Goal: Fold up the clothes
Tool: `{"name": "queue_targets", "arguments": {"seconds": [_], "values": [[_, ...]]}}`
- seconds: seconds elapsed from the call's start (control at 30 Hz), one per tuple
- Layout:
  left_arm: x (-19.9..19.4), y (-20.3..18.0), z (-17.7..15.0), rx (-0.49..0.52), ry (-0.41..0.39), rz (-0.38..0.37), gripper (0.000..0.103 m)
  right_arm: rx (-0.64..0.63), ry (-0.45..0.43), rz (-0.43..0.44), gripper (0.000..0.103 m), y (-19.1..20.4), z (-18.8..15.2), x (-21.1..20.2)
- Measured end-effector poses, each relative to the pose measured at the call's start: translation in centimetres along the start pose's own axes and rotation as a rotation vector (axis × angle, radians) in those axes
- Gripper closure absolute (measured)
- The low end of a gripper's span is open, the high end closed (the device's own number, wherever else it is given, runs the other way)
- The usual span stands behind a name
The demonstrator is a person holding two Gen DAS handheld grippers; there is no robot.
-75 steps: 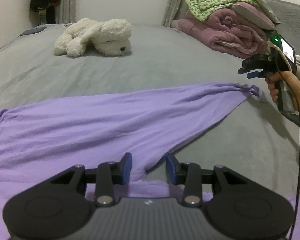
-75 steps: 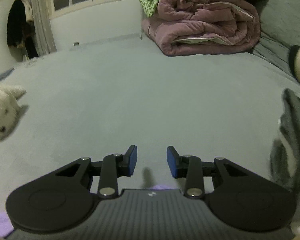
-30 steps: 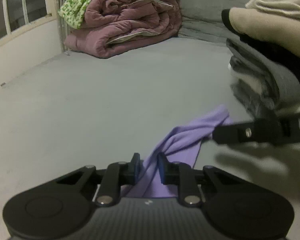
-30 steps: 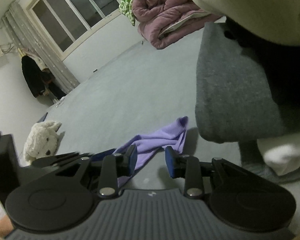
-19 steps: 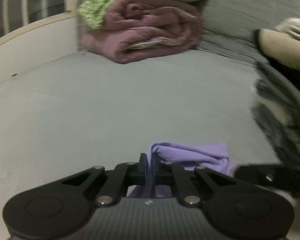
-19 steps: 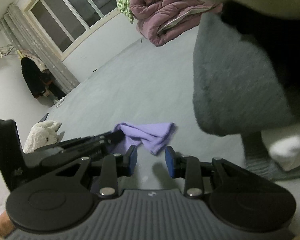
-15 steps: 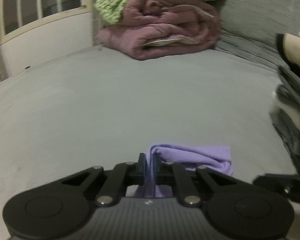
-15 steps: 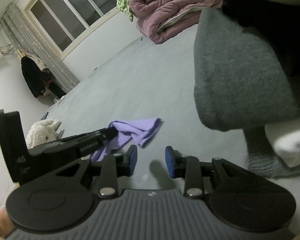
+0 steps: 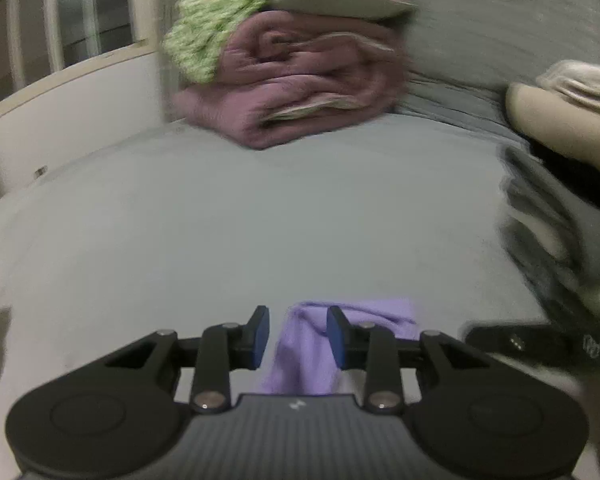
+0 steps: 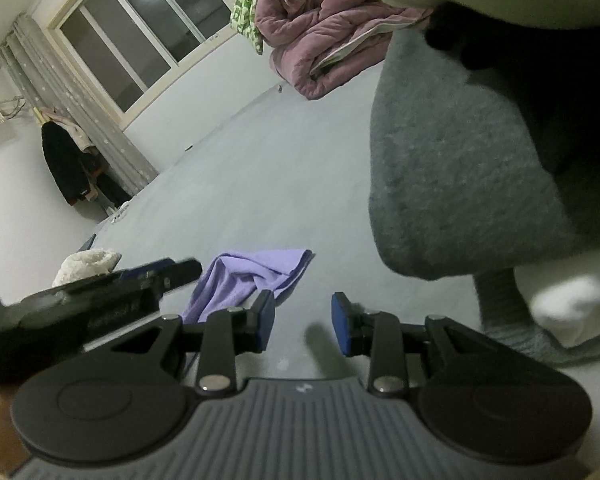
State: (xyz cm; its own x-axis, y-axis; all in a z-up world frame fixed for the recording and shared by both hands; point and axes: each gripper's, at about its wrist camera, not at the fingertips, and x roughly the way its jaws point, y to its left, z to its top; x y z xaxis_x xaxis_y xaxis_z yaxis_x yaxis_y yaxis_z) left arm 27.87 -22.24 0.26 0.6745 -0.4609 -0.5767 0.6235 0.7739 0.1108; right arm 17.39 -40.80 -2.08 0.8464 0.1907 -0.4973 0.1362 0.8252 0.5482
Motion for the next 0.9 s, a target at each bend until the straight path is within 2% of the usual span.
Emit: {"name": "queue_targets", "arguments": {"seconds": [0.07, 0.2, 0.33, 0.37, 0.43, 0.47, 0.53, 0.73, 0.83, 0.9], "values": [[0.3, -1.0, -0.5, 0.057, 0.027, -0.039, 0.071, -0.003, 0.000, 0.009, 0.068, 0.2, 0.0, 0.0], [1.7, -2.6, -1.8, 0.151, 0.071, -0.028, 0.071, -0.003, 0.005, 0.023, 0.068, 0.3, 0.0, -0.1], [2.6, -1.9, -1.9, 0.113, 0.066, -0.037, 0.071, 0.004, 0.003, 0.025, 0.068, 0.3, 0.1, -0.2], [2.8, -1.7, -1.8, 0.097, 0.066, -0.043, 0.074, 0.006, 0.002, 0.025, 0.068, 0.3, 0.1, -0.2], [3.3, -1.4, -1.5, 0.069, 0.073, -0.056, 0.103, 0.007, 0.000, 0.025, 0.068, 0.3, 0.2, -0.2], [3.6, -1.3, -1.4, 0.055, 0.076, -0.062, 0.103, 0.007, -0.002, 0.026, 0.068, 0.4, 0.2, -0.2], [3.7, -0.8, -1.0, -0.014, 0.081, -0.104, 0.103, 0.009, -0.005, 0.029, 0.068, 0.4, 0.3, -0.3], [2.1, 1.7, 0.3, -0.348, 0.042, -0.323, 0.103, 0.056, -0.024, 0.033, 0.068, 0.2, 0.6, -0.8], [1.5, 2.3, 0.6, -0.440, 0.044, -0.405, 0.103, 0.066, -0.043, 0.017, 0.068, 0.4, 0.9, -1.4], [1.6, 2.3, 1.0, -0.468, 0.052, -0.433, 0.103, 0.066, -0.036, 0.024, 0.068, 0.6, 0.9, -1.6]]}}
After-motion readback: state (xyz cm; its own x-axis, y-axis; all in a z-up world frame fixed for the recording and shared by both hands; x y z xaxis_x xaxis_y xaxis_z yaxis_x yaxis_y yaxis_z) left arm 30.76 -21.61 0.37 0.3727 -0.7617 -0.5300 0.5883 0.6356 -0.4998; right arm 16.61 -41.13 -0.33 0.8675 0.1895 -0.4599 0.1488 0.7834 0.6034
